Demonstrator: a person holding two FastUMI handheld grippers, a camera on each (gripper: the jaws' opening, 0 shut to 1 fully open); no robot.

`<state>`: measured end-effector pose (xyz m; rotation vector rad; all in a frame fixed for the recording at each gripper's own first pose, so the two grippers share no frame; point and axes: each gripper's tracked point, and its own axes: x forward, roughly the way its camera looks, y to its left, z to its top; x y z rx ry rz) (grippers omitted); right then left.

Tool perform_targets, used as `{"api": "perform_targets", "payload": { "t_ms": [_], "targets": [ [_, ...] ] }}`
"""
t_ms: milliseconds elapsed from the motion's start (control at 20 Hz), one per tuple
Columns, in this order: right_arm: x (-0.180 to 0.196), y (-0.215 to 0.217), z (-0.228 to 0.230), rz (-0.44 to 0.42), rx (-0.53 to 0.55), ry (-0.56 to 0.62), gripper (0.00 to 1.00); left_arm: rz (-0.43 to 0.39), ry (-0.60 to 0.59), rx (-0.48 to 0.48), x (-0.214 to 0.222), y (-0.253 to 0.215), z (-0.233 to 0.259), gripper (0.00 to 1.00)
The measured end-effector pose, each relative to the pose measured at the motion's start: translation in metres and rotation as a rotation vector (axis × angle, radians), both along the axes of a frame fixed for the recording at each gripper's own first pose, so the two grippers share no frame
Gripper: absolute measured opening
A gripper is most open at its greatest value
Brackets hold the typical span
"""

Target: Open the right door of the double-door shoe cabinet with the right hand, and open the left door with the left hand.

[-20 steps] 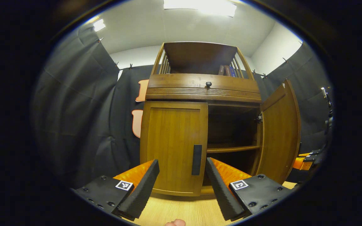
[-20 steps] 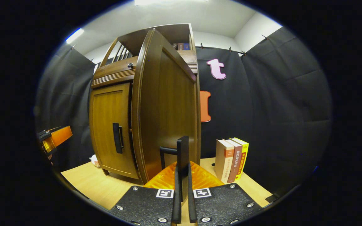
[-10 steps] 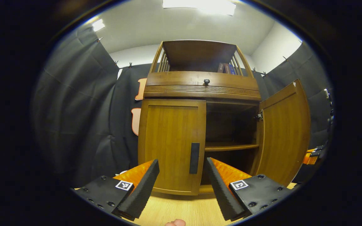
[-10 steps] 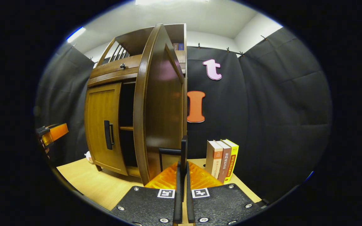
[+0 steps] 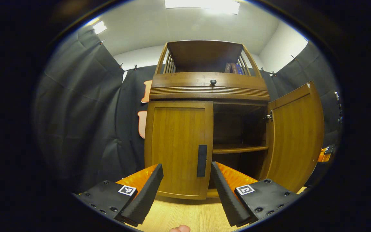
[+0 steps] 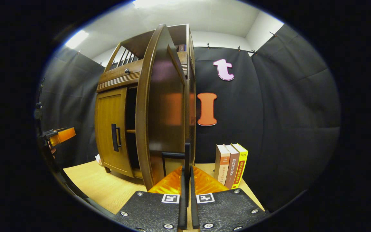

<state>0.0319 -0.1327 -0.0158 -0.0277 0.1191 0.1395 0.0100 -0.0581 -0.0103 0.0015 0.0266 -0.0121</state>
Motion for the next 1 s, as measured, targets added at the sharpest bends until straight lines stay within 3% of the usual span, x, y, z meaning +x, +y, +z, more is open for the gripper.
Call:
{"api": "perform_targets", "payload": {
  "t_ms": [200, 250, 400, 650, 800, 850, 1000],
  "targets": [
    [0.003, -0.019, 0.002, 0.030, 0.030, -0.010, 0.00, -0.008, -0.003, 0.000, -0.001, -0.004, 0.000, 0.98],
    [0.004, -0.020, 0.002, 0.041, 0.032, -0.008, 0.04, -0.013, -0.004, 0.001, -0.002, -0.006, 0.001, 0.98],
    [0.005, -0.020, 0.002, 0.050, 0.018, 0.004, 0.05, -0.019, -0.008, 0.005, -0.002, -0.007, 0.002, 0.97],
    [-0.001, -0.020, 0.001, -0.007, 0.051, 0.019, 0.04, -0.018, -0.005, 0.001, -0.004, -0.008, 0.001, 0.97],
    [-0.017, -0.023, -0.006, -0.028, -0.003, 0.028, 0.03, -0.013, -0.010, 0.007, -0.007, -0.005, 0.002, 0.97],
    [-0.023, -0.023, -0.008, -0.030, -0.016, 0.036, 0.10, -0.013, -0.011, 0.006, -0.007, -0.004, 0.002, 0.97],
    [-0.039, -0.027, -0.006, -0.050, -0.025, 0.041, 0.05, -0.016, 0.002, 0.004, -0.003, -0.005, -0.003, 0.98]
  ]
}}
